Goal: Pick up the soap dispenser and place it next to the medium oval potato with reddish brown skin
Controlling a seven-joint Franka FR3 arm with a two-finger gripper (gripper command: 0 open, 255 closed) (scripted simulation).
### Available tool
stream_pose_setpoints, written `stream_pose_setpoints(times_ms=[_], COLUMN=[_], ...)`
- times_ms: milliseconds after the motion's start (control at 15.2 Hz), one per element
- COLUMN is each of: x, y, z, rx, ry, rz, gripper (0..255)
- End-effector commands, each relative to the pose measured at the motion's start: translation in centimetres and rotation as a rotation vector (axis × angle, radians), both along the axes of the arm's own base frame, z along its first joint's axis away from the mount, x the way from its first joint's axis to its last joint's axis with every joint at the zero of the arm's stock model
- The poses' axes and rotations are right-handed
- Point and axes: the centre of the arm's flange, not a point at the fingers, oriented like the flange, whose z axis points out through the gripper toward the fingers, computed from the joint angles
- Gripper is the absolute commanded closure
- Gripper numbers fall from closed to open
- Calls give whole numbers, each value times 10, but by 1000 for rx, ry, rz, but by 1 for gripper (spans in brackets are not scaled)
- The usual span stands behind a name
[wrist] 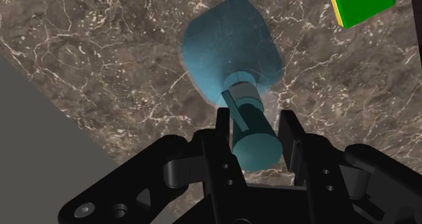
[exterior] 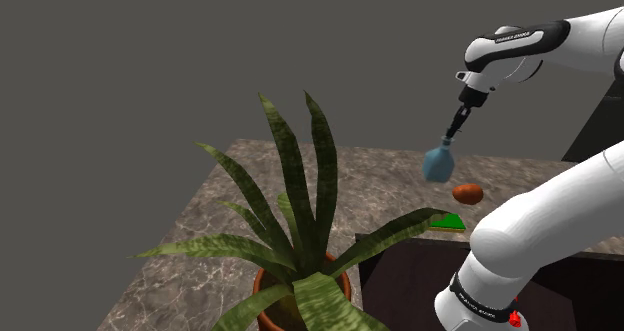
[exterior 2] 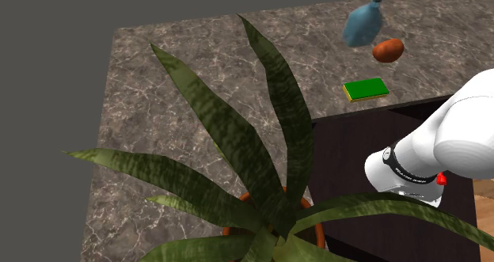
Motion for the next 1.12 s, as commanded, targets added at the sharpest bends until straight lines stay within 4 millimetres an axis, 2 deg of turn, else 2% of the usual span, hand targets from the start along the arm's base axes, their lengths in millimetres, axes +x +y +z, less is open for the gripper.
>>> stream_pose_setpoints(times_ms=[0, 594, 1056], x=[0, 0, 0], y=[0, 0, 0], z=[-10, -57, -60], rx=[-1, -1, -1], ry=[-1, -1, -1], rz=[0, 0, 0], gripper=[255, 255, 255])
